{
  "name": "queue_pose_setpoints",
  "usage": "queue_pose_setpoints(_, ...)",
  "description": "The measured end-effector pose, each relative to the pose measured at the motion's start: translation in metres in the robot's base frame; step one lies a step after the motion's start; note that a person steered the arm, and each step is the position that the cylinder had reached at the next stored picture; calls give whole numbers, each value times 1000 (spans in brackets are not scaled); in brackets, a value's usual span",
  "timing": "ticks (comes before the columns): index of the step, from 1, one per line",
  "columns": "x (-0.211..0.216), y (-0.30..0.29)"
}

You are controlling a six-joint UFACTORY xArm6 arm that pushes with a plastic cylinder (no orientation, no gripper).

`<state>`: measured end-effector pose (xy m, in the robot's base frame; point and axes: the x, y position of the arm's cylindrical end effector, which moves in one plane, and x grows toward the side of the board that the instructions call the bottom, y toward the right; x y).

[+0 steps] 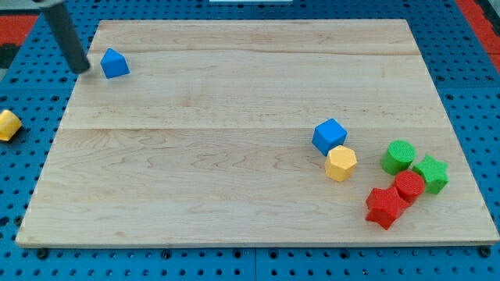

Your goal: Place the blue triangle to the center

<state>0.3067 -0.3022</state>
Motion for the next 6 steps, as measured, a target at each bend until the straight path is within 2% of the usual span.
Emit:
queue_pose_setpoints(1, -4, 47)
queue_pose_setpoints(2, 67, 177)
queue_pose_setpoints(3, 109, 269)
queue_pose_setpoints(4, 106, 171)
queue_pose_setpoints(5, 51, 143)
queue_pose_setpoints(6, 35, 225)
